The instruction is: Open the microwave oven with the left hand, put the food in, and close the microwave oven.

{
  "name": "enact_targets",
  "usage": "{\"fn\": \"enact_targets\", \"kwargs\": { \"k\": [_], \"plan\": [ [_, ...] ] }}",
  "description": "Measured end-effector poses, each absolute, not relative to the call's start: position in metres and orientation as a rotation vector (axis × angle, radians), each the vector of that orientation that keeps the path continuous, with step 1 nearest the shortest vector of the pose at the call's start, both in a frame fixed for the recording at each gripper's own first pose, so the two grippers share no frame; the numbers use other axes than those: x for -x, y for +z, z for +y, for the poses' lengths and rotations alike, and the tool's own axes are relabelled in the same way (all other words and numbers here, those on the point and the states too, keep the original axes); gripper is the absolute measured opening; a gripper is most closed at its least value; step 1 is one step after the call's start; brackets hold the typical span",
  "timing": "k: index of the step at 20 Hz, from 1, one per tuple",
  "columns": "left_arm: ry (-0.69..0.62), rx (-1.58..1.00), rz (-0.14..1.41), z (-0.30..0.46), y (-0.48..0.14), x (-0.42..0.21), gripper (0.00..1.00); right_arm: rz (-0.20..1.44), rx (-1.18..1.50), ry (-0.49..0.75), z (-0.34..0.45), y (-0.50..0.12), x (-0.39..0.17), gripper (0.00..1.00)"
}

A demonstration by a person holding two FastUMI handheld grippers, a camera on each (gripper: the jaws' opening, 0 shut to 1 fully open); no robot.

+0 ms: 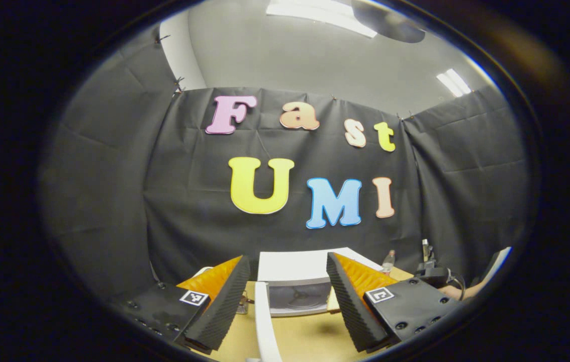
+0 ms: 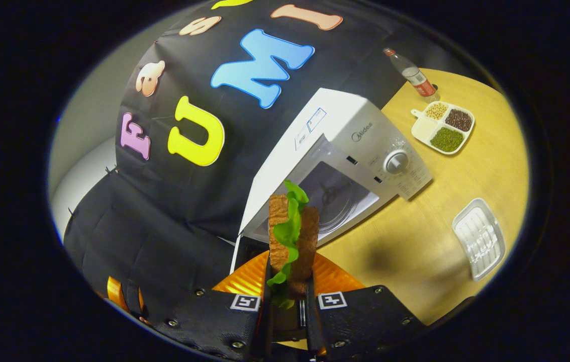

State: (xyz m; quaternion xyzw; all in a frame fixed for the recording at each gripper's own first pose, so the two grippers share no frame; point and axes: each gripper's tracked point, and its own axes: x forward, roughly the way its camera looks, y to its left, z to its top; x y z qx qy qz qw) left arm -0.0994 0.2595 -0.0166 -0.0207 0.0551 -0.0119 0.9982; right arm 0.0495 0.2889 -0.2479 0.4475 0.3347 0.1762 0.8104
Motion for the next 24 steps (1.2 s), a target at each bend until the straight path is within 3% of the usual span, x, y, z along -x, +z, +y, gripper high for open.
{"fn": "enact_targets", "kwargs": {
  "k": [8, 12, 17, 24],
  "plan": [
    [0.048, 0.012, 0.115, 0.315, -0.016, 0.107, 0.97, 0.730, -1.049, 0.222, 0.337, -0.313, -0.114, 0.27],
    [0.076, 0.012, 0.141, 0.341, -0.033, 0.110, 1.00, 0.609, -1.171, 0.109, 0.347, -0.331, -0.159, 0.28],
    [0.130, -0.001, 0.200, 0.379, -0.051, 0.117, 0.96, 0.472, -1.345, -0.093, 0.355, -0.361, -0.206, 0.28],
    [0.146, -0.012, 0.263, 0.404, -0.070, 0.115, 0.95, 0.389, -1.450, -0.218, 0.373, -0.392, -0.253, 0.27]
  ]
}}
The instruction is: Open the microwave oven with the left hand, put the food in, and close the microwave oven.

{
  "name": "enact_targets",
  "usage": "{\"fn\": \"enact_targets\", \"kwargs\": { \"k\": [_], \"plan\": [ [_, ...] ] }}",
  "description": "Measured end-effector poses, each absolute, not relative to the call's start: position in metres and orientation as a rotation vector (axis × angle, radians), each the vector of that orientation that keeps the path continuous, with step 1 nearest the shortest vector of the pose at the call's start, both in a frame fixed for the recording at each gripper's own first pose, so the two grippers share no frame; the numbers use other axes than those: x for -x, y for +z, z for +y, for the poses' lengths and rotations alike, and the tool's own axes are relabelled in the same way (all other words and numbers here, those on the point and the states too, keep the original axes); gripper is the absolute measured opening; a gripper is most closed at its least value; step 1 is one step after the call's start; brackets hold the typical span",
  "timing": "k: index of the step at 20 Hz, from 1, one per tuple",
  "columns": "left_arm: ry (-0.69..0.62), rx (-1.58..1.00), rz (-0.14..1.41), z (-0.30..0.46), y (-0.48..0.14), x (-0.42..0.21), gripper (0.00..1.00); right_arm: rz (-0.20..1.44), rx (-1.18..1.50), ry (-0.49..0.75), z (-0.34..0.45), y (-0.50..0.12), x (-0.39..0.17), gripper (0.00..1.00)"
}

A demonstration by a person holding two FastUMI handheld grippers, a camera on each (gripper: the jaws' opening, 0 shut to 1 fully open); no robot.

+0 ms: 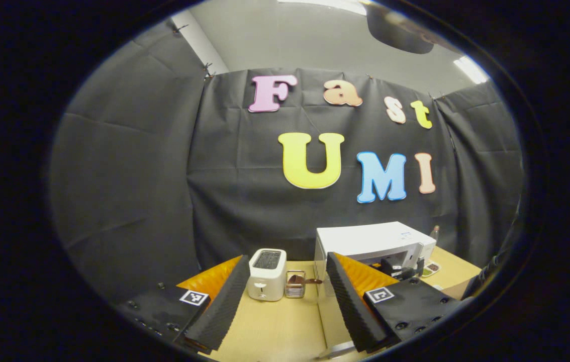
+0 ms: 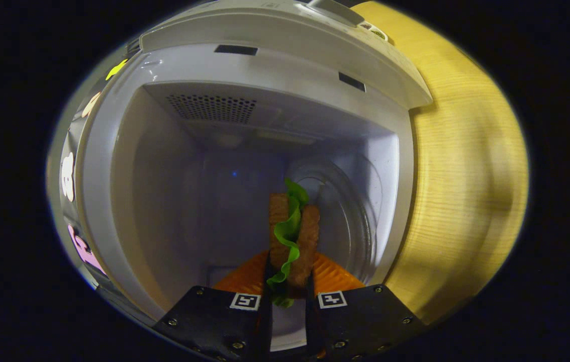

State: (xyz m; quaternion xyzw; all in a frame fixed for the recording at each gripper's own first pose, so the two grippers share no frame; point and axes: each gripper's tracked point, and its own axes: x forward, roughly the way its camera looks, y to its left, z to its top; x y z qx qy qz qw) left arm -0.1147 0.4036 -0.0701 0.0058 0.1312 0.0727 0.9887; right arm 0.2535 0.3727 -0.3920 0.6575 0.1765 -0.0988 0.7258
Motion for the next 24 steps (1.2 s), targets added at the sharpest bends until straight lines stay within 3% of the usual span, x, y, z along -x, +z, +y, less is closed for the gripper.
{"fn": "enact_targets", "kwargs": {
  "k": [4, 6, 7, 11, 12, 15, 16, 24],
  "plan": [
    [0.140, -0.015, 0.264, 0.405, -0.071, 0.116, 0.95, 0.400, -1.445, -0.244, 0.378, -0.393, -0.254, 0.30],
    [0.128, -0.014, 0.262, 0.401, -0.070, 0.118, 0.95, 0.456, -1.404, -0.233, 0.378, -0.394, -0.247, 0.39],
    [0.122, -0.017, 0.255, 0.399, -0.068, 0.119, 1.00, 0.486, -1.361, -0.221, 0.380, -0.396, -0.243, 0.45],
    [0.093, -0.019, 0.236, 0.387, -0.067, 0.112, 0.95, 0.537, -1.224, -0.205, 0.371, -0.393, -0.225, 0.59],
    [0.083, -0.015, 0.234, 0.383, -0.066, 0.109, 1.00, 0.552, -1.176, -0.211, 0.366, -0.391, -0.218, 0.59],
    [0.055, -0.009, 0.223, 0.369, -0.065, 0.103, 1.00, 0.583, -0.945, -0.182, 0.352, -0.385, -0.197, 0.59],
    [0.047, -0.007, 0.216, 0.366, -0.064, 0.101, 0.95, 0.584, -0.883, -0.161, 0.350, -0.380, -0.193, 0.59],
    [-0.009, 0.011, 0.180, 0.335, -0.061, 0.090, 0.98, 0.543, -0.518, -0.033, 0.318, -0.325, -0.139, 0.59]
  ]
}}
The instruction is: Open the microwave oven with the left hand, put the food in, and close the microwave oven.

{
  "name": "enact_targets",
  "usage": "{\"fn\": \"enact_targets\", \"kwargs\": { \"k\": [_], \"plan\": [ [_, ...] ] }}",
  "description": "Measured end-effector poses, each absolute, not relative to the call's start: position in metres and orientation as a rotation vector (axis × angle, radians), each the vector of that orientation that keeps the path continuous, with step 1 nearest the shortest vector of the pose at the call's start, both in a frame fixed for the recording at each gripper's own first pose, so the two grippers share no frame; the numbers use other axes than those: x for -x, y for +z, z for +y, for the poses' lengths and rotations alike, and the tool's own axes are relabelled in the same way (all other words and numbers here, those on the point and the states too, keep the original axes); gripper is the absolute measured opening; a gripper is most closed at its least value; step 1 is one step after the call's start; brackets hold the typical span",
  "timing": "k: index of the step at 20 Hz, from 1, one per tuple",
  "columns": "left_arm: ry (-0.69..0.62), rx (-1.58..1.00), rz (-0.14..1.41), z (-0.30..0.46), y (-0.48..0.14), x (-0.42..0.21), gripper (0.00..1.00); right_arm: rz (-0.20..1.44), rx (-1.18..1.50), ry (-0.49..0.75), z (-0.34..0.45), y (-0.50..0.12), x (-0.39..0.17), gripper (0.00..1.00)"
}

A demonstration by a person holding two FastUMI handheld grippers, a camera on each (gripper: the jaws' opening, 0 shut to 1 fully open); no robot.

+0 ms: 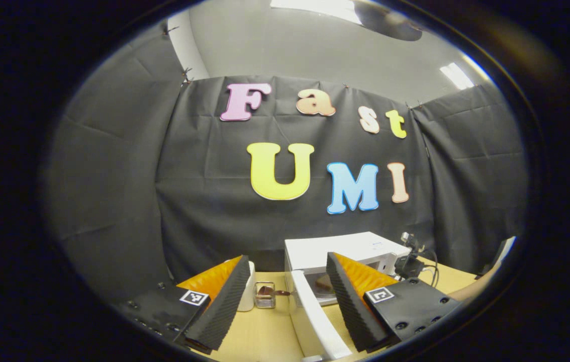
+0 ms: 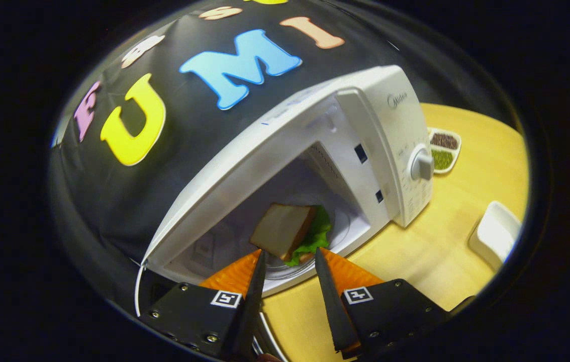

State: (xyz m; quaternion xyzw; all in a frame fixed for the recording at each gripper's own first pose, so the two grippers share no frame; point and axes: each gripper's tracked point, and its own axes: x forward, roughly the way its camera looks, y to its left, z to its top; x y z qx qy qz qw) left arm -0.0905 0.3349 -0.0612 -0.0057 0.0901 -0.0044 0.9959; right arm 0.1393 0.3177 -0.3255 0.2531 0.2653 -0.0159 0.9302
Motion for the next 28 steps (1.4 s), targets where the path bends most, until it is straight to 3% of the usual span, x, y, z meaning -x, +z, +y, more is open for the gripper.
{"fn": "enact_targets", "kwargs": {
  "k": [1, 2, 5, 9, 16, 24, 28],
  "plan": [
    [-0.014, 0.011, 0.181, 0.331, -0.064, 0.091, 1.00, 0.525, -0.463, -0.011, 0.314, -0.315, -0.132, 0.59],
    [-0.020, 0.010, 0.183, 0.327, -0.065, 0.089, 0.95, 0.504, -0.402, 0.007, 0.308, -0.303, -0.123, 0.59],
    [-0.036, 0.016, 0.181, 0.315, -0.065, 0.084, 0.94, 0.407, -0.225, 0.053, 0.289, -0.259, -0.103, 0.59],
    [-0.060, 0.025, 0.183, 0.300, -0.070, 0.079, 0.97, 0.260, -0.099, 0.130, 0.271, -0.189, -0.072, 0.59],
    [-0.086, 0.053, 0.198, 0.265, -0.079, 0.076, 0.98, 0.156, -0.056, 0.118, 0.240, -0.102, -0.009, 0.59],
    [-0.063, 0.111, 0.228, 0.265, -0.091, 0.078, 0.98, 0.026, -0.011, 0.057, 0.203, -0.044, 0.021, 0.59],
    [-0.008, 0.058, 0.301, 0.301, -0.116, 0.106, 0.39, 0.001, -0.028, 0.044, 0.197, -0.036, 0.024, 0.59]
  ]
}}
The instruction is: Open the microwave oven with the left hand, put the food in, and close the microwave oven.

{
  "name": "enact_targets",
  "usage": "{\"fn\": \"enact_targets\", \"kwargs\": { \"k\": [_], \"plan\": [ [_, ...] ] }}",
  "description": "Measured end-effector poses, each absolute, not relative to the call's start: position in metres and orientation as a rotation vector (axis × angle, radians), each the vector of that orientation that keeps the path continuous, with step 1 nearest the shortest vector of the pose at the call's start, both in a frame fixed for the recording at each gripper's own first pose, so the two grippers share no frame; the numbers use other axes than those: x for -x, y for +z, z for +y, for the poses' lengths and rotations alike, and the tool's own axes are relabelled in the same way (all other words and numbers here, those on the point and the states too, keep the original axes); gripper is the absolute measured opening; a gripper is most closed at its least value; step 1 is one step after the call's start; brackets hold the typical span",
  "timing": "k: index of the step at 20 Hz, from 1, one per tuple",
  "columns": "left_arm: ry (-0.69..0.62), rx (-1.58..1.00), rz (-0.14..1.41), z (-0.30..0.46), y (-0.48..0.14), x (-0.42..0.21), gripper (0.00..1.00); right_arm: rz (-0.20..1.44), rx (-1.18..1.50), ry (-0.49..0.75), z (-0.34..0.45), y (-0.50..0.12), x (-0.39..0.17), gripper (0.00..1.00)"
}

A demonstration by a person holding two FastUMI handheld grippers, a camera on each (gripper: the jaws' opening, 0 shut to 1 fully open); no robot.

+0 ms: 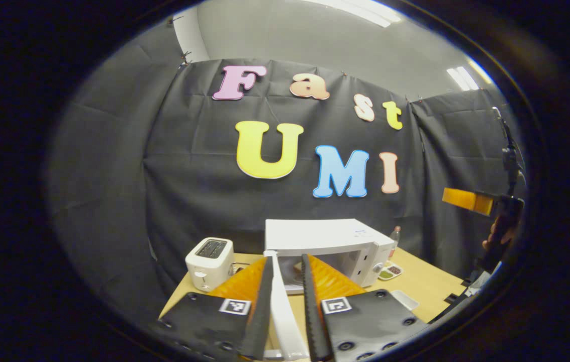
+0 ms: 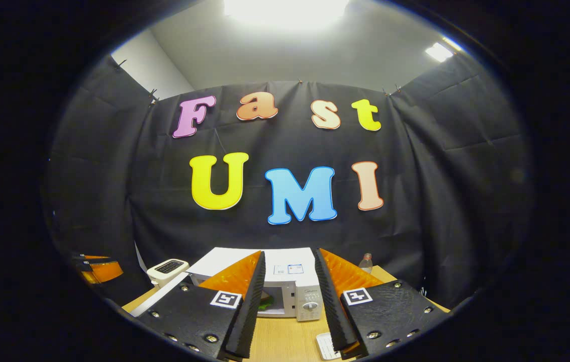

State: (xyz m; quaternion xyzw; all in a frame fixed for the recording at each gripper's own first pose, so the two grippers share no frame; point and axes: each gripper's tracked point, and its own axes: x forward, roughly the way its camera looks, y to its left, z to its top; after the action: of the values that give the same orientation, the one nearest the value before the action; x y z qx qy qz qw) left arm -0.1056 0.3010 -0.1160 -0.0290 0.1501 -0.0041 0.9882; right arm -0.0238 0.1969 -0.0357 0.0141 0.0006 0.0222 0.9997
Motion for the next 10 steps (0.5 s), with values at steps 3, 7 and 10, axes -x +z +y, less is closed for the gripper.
{"fn": "enact_targets", "kwargs": {
  "k": [3, 7, 10],
  "plan": [
    [0.009, 0.041, 0.384, 0.322, -0.148, 0.131, 0.09, 0.007, -0.035, 0.057, 0.201, -0.037, 0.023, 0.65],
    [0.014, 0.005, 0.491, 0.341, -0.197, 0.160, 0.07, 0.017, -0.033, 0.078, 0.211, -0.039, 0.020, 0.69],
    [-0.043, 0.015, 0.560, 0.330, -0.227, 0.179, 0.08, 0.024, -0.030, 0.091, 0.218, -0.042, 0.020, 0.81]
  ]
}}
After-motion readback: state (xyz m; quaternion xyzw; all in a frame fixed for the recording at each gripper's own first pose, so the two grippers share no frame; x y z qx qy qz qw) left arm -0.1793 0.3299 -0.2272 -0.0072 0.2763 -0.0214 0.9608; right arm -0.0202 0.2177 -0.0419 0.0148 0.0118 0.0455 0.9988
